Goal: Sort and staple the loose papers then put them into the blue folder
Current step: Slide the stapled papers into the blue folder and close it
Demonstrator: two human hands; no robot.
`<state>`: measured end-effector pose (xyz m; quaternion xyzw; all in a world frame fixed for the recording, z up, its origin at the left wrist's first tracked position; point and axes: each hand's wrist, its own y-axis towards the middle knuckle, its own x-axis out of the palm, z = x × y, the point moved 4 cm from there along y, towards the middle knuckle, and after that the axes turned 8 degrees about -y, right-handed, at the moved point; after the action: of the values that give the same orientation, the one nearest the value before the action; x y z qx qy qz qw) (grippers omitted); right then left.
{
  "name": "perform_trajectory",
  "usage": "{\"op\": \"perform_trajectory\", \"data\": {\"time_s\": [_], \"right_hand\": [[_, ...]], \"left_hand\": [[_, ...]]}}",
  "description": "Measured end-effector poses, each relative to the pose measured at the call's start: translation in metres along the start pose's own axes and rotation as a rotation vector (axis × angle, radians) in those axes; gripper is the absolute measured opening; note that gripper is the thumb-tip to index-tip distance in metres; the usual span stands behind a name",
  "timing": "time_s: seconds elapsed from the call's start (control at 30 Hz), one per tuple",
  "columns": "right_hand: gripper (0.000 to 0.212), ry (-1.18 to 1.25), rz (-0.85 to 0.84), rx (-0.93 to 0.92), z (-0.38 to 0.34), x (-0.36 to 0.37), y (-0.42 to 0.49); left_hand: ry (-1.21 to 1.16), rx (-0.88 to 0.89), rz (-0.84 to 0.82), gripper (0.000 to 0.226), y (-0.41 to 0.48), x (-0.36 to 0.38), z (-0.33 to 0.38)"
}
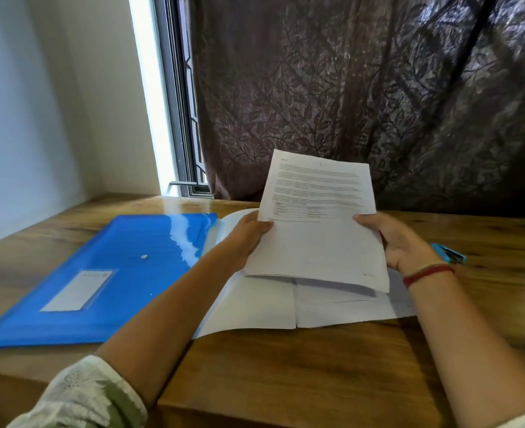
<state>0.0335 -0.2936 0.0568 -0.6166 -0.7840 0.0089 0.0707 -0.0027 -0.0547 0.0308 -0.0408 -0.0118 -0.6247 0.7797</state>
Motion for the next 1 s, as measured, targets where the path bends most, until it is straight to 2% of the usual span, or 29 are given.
{"op": "perform_trajectory", "data": {"time_s": [0.13, 0.23, 0.37, 0.5, 0.57, 0.7, 0.83, 1.0], "right_hand": [[0.017, 0.152, -0.133, 0.052, 0.009, 0.014, -0.005], [0.022, 0.168, -0.199, 0.039, 0.011, 0.022, -0.006], [0.022, 0.025, -0.196, 0.074, 0.016, 0.031, -0.007], [0.014, -0.202, -0.089, 0.142, 0.028, 0.040, -0.002], [0.017, -0.329, -0.027, 0.140, 0.035, 0.044, 0.001], [0.018, -0.453, 0.015, 0.095, 0.044, 0.054, 0.004], [0.017, -0.416, -0.011, 0.108, 0.042, 0.058, -0.001], [0.012, -0.552, 0.020, 0.159, 0.047, 0.052, 0.006]], "left_hand": [[0.036, 0.156, 0.062, 0.026, -0.008, -0.011, 0.019], [0.101, 0.235, 0.050, 0.023, -0.017, -0.018, 0.032], [0.252, 0.188, 0.095, 0.027, -0.018, -0.034, 0.022], [0.486, 0.037, 0.167, 0.031, -0.022, -0.047, 0.007], [0.623, -0.018, 0.177, 0.035, -0.025, -0.048, 0.005], [0.711, -0.058, 0.145, 0.040, -0.026, -0.044, 0.000], [0.764, -0.069, 0.062, 0.042, -0.027, -0.042, -0.002], [1.019, -0.082, 0.026, 0.036, -0.023, -0.045, -0.006]]}}
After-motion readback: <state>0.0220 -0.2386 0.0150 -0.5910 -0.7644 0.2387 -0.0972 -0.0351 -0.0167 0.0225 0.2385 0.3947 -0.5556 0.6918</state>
